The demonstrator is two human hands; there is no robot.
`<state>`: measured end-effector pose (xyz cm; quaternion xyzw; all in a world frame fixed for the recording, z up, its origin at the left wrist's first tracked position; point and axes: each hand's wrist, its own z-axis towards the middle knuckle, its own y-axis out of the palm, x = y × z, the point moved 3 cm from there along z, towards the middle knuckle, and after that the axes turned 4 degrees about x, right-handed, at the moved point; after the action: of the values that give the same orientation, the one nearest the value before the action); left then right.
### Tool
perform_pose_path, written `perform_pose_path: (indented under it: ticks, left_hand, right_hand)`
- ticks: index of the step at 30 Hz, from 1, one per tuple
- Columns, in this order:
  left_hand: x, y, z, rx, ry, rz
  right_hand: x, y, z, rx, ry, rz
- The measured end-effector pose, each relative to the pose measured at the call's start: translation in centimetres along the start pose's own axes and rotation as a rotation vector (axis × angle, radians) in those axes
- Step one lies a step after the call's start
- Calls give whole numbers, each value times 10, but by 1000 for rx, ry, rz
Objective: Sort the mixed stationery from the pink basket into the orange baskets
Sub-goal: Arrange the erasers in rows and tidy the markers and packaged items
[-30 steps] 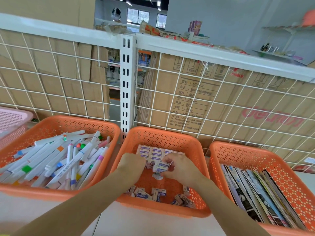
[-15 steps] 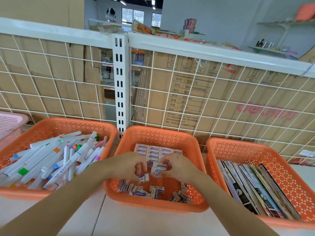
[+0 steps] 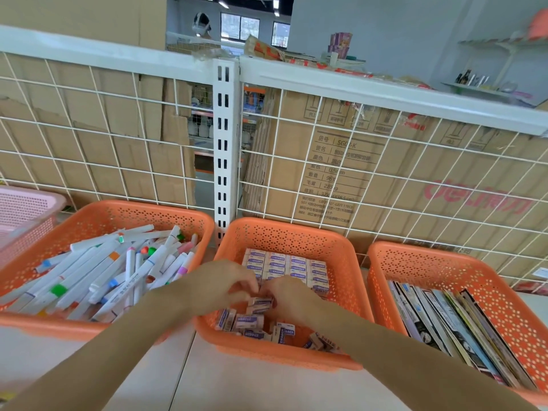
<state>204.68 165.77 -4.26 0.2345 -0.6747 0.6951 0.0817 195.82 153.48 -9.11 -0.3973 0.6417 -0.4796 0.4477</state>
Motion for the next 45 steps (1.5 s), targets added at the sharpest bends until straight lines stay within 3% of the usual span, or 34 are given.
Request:
perform_pose_path:
  ticks: [3,7,15,25,37,40,45]
  left_hand:
    - [-6,-3,-9,278,11,-2]
    - [-12,7,-9,445,62,50]
    - [-17,13,-9,502,25,82]
    - [-21,16,-9,513,23,85]
    - [-22,17,-9,516,15,84]
    - [-21,17,-8,508,16,77]
    - [-23,16,-8,502,8,80]
  right_hand:
    - [-2,2,4,26,-17,-15]
    - [-5,4,9,61,-73,-29]
    - [-12,2,10,152,-130,-74]
    - [-21,2,13,142,-198,-218]
    - [-21,-1,11,196,-198,-147]
    - [-18,-9,10,249,-173,-10]
    - [-25,-6,8,-16,-238,129]
